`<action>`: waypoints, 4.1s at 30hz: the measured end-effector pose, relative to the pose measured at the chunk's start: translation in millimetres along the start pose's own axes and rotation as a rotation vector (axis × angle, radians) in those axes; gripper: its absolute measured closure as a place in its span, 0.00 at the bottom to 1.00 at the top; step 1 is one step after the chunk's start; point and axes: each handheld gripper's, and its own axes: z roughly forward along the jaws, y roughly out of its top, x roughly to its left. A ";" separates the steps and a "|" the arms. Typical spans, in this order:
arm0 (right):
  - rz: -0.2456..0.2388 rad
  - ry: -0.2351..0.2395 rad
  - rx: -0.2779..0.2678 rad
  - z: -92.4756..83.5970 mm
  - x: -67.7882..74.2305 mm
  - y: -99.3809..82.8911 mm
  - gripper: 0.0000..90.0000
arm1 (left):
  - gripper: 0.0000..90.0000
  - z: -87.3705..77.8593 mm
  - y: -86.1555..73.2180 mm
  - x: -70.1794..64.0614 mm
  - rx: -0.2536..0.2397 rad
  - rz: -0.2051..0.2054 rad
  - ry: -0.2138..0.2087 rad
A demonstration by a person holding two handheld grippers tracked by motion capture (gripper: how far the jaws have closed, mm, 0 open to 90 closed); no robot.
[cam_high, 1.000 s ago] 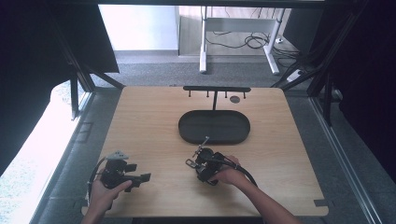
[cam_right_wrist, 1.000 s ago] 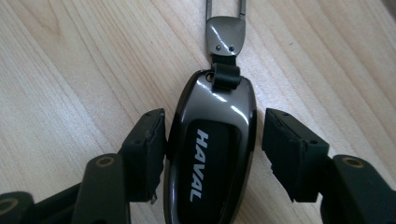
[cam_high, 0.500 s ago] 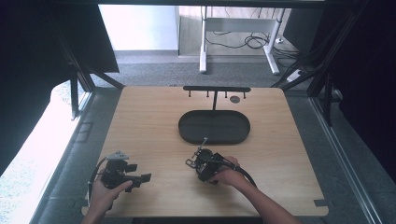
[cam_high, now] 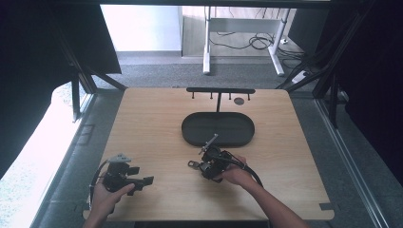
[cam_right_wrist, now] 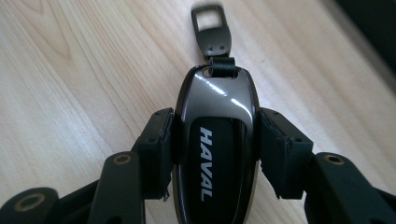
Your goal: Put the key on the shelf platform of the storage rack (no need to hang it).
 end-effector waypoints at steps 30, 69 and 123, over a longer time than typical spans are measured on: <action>0.022 -0.039 -0.143 -57.2 -13.2 8.6 0.55 | 0.22 0.6 -0.1 -0.1 0.001 -0.001 -0.003; 0.047 -0.098 -0.234 -88.1 -30.2 23.0 0.55 | 0.22 0.2 0.1 0.6 0.001 0.003 -0.001; 0.197 -0.200 -0.235 -69.9 -97.3 44.8 0.55 | 0.22 -0.8 0.0 2.1 -0.003 -0.005 0.000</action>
